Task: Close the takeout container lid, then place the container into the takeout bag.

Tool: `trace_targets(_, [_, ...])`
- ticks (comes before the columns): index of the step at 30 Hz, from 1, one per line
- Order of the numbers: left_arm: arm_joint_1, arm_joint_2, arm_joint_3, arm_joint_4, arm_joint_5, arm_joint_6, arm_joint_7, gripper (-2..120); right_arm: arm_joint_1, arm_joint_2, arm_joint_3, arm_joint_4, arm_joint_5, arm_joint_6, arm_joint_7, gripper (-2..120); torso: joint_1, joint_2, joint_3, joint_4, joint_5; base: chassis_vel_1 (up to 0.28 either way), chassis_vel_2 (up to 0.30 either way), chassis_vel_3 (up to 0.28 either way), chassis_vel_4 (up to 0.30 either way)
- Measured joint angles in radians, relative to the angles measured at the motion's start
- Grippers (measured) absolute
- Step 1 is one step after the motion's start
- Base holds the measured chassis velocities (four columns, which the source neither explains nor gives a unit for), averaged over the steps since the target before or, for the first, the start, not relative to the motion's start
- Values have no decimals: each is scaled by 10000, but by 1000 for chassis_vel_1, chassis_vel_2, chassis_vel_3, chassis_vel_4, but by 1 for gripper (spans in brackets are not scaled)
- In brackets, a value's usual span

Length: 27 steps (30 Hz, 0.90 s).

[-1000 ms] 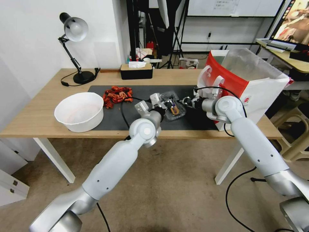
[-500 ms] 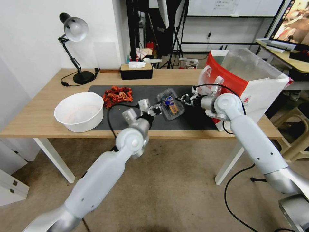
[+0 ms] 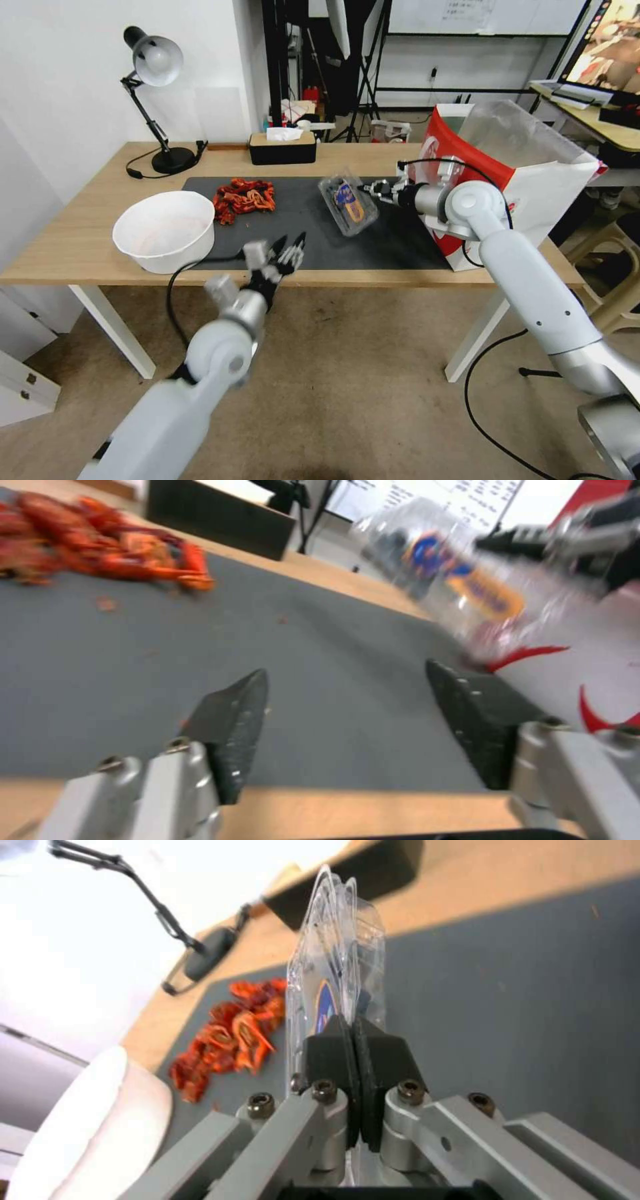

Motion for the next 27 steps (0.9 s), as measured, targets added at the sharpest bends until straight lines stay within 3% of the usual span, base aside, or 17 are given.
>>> trace_targets(2, [533, -4, -126, -96, 668, -337, 2, 76, 3, -99, 60, 225, -262, 170, -184, 0, 0, 0, 1, 7, 2, 0, 0, 0, 0])
trace_targets(5, [671, 7, -92, -89, 991, -462, 6, 83, -207, -307, 285, 563, -405, 322, -235, 0, 0, 1, 0, 10, -1, 0, 0, 0, 0])
trace_targets(6, [750, 66, -3, -63, 1154, -525, 49, 91, -575, -674, 585, 983, -685, 577, -322, 0, -1, 0, 0, -14, 2, 0, 0, 0, 0])
trace_targets(10, [1305, 113, -155, -61, 1707, -919, 96, 99, -709, -1066, 769, 1458, -1174, 1300, -620, 0, -1, 0, 0, -12, 2, 0, 0, 0, 0])
trace_targets(14, [1597, 68, -302, -35, 1904, -1130, 83, 100, -537, -1180, 812, 1669, -1304, 1871, -888, 0, 0, 0, 1, 7, -3, 0, 0, 0, 0])
trace_targets(27, [1666, -133, -342, 75, 2001, -1199, 23, 100, -11, -1559, 1074, 1829, -1429, 3179, -1105, 0, 0, 0, 2, 0, 0, 0, 0, 0, 0])
